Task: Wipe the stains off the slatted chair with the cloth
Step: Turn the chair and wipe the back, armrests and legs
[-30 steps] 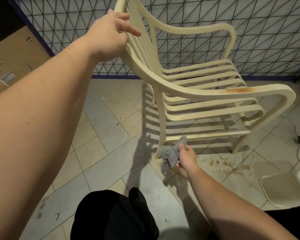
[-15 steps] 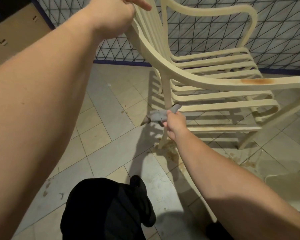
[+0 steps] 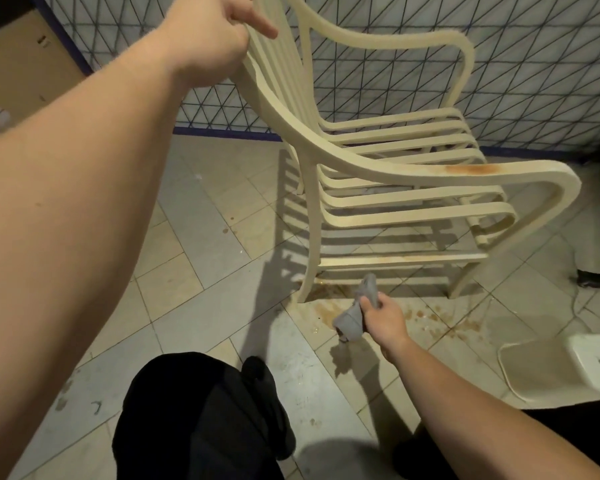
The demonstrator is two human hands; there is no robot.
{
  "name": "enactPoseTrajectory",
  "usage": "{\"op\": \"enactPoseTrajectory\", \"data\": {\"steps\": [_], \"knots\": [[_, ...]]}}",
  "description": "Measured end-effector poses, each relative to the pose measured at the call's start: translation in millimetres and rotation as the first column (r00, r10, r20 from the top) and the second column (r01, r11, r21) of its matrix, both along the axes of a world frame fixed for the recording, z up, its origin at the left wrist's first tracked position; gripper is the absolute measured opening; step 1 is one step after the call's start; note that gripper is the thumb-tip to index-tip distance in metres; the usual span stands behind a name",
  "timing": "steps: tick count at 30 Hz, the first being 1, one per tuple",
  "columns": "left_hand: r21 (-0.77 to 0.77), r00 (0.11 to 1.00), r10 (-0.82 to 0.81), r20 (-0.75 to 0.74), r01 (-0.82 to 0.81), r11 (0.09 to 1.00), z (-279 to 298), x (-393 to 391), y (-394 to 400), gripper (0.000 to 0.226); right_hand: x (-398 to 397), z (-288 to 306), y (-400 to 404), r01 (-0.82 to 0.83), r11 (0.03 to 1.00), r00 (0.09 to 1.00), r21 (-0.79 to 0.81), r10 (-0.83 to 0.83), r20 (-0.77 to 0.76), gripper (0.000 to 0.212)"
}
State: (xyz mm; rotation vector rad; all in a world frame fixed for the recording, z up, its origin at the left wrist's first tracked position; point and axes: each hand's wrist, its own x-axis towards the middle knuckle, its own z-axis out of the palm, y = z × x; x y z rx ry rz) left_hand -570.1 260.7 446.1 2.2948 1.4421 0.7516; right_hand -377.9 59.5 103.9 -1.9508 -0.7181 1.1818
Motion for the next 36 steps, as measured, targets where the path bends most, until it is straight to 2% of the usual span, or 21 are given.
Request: {"op": "enactPoseTrajectory", "data": {"steps": [3, 6, 9, 11, 13, 14, 16, 18, 21, 25, 27, 29, 31, 32, 34, 36], "knots": [[0.037, 0.994, -0.012, -0.107, 0.016, 0.999, 3.8, -0.2, 5.8, 0.049, 4.6, 37.2, 0.0, -0.076, 0.982, 0.991, 0.172, 0.055, 0.126, 0.014], [0.113, 0.977, 0.041, -0.210, -0.018, 0.993, 5.8, 1.0, 7.1, 0.043, 6.4, 96.0, 16.0, -0.146, 0.903, 0.982, 0.403, 0.084, 0.167, 0.023], [0.334, 0.883, 0.104, -0.458, 0.062, 0.940, 1.2, 13.2, -0.2, 0.034, 11.5, 151.0, 40.1, -0.222, 0.788, 0.940, 0.574, 0.015, 0.342, 0.028], [0.409, 0.820, 0.119, -0.561, 0.150, 0.900, -4.2, 26.7, -8.2, 0.037, 12.1, 181.4, 64.4, -0.253, 0.741, 0.891, 0.622, -0.073, 0.449, 0.029], [0.379, 0.748, 0.125, -0.652, 0.179, 0.908, -12.5, 38.3, -13.0, 0.042, 6.5, 203.2, 94.3, -0.282, 0.712, 0.822, 0.643, -0.167, 0.545, 0.030], [0.352, 0.697, 0.139, -0.704, 0.172, 0.920, -18.2, 40.9, -13.4, 0.044, 1.3, 208.5, 109.1, -0.314, 0.718, 0.786, 0.621, -0.170, 0.595, 0.032], [0.346, 0.620, 0.170, -0.766, 0.175, 0.922, -26.8, 40.0, -13.0, 0.039, -11.5, 205.8, 131.2, -0.456, 0.730, 0.722, 0.510, -0.033, 0.691, 0.046], [0.393, 0.618, 0.198, -0.761, 0.195, 0.899, -33.8, 35.2, -11.5, 0.030, -20.1, 186.1, 137.6, -0.589, 0.688, 0.680, 0.424, 0.139, 0.720, 0.066], [0.412, 0.671, 0.186, -0.718, 0.194, 0.890, -36.4, 32.7, -9.7, 0.029, -8.0, 158.3, 129.0, -0.566, 0.696, 0.699, 0.442, 0.121, 0.705, 0.080], [0.383, 0.726, 0.159, -0.669, 0.154, 0.911, -35.4, 33.5, -7.8, 0.036, 14.0, 167.2, 115.5, -0.485, 0.737, 0.696, 0.471, 0.000, 0.718, 0.065], [0.379, 0.746, 0.154, -0.647, 0.140, 0.915, -37.7, 33.8, -7.7, 0.041, 10.5, 188.1, 122.2, -0.472, 0.716, 0.705, 0.514, -0.044, 0.708, 0.060], [0.373, 0.762, 0.152, -0.630, 0.125, 0.919, -40.4, 33.8, -6.6, 0.046, -2.4, 202.9, 133.7, -0.546, 0.641, 0.725, 0.540, 0.038, 0.688, 0.067], [0.373, 0.778, 0.154, -0.609, 0.110, 0.921, -42.2, 32.9, -4.9, 0.050, -16.2, 200.7, 136.1, -0.651, 0.595, 0.673, 0.472, 0.163, 0.722, 0.073], [0.367, 0.778, 0.152, -0.609, 0.107, 0.924, -42.6, 32.7, -4.0, 0.051, -19.2, 193.6, 132.7, -0.646, 0.610, 0.671, 0.460, 0.164, 0.723, 0.075], [0.346, 0.772, 0.148, -0.618, 0.098, 0.933, -42.5, 32.8, -3.4, 0.054, -13.4, 178.5, 118.2, -0.541, 0.704, 0.706, 0.459, 0.084, 0.703, 0.074], [0.330, 0.767, 0.145, -0.625, 0.091, 0.940, -41.1, 33.4, -5.0, 0.057, 0.4, 173.3, 100.7, -0.515, 0.741, 0.669, 0.432, 0.033, 0.742, 0.067]]}}
